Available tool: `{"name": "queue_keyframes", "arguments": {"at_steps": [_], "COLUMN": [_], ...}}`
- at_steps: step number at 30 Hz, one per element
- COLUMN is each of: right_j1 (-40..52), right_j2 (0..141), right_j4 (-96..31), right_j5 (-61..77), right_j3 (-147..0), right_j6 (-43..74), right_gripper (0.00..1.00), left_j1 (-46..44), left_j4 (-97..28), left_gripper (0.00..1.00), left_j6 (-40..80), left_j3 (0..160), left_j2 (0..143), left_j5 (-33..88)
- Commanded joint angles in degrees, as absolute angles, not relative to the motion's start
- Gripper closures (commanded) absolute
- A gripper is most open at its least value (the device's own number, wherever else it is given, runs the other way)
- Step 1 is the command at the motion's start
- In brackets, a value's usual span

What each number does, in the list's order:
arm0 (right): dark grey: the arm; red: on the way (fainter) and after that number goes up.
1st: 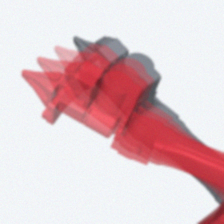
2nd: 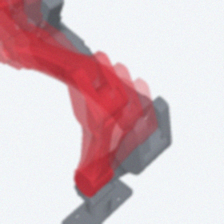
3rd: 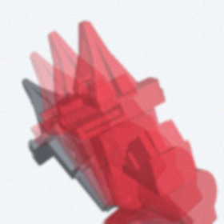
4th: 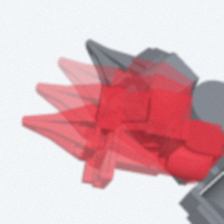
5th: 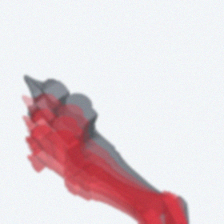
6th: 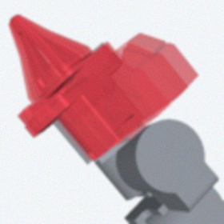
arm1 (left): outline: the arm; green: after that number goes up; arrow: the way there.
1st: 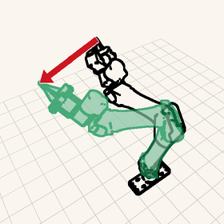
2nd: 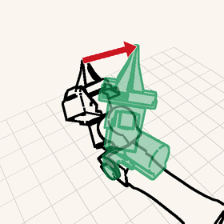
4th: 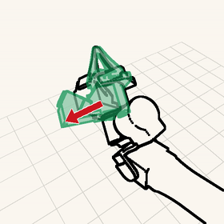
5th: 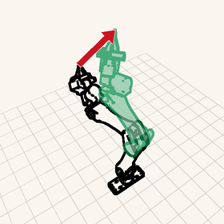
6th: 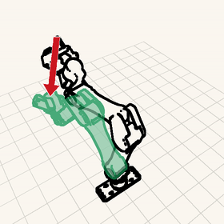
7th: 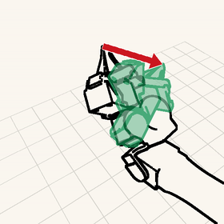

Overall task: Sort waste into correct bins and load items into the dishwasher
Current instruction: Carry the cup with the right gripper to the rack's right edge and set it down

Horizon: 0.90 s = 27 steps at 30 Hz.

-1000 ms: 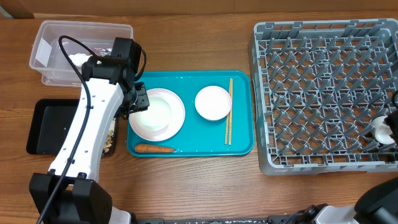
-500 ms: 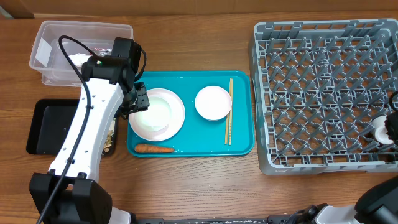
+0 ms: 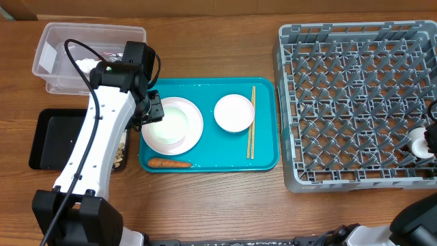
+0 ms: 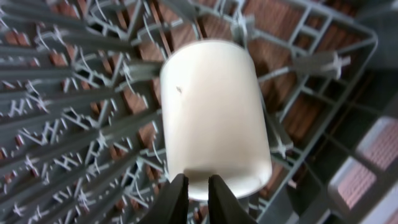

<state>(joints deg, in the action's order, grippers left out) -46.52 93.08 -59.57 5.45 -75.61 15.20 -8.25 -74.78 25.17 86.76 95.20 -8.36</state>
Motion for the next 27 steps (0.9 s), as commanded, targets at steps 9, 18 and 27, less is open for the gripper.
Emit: {"name": "queue_keyframes", "arguments": {"at_steps": [9,18,27], "right_j1": [-46.6,-46.6,-46.6], "right_j2": [93.6,92.9,93.1], "right_j4": [-54.1,-59.3,-62.3], "right_j5": [5.3,9.9,2.2], "right_j3": [-75.3,-76.5,-76.4], "right_j6": [15.3,15.0,16.8], "right_gripper": [0.85,0.85,0.85], "left_j1": [-8.3,-8.3,-8.3], "left_j4": [-74.8,-75.0,-75.0], "left_gripper": [0.54,0.54,0.54], "left_j6": [25.8,25.7,25.7], "left_j3": [87.5,87.5,87.5], "left_j2": [93.9,93.9,93.9], "left_j5": [-7.9,-7.9,-7.9]}}
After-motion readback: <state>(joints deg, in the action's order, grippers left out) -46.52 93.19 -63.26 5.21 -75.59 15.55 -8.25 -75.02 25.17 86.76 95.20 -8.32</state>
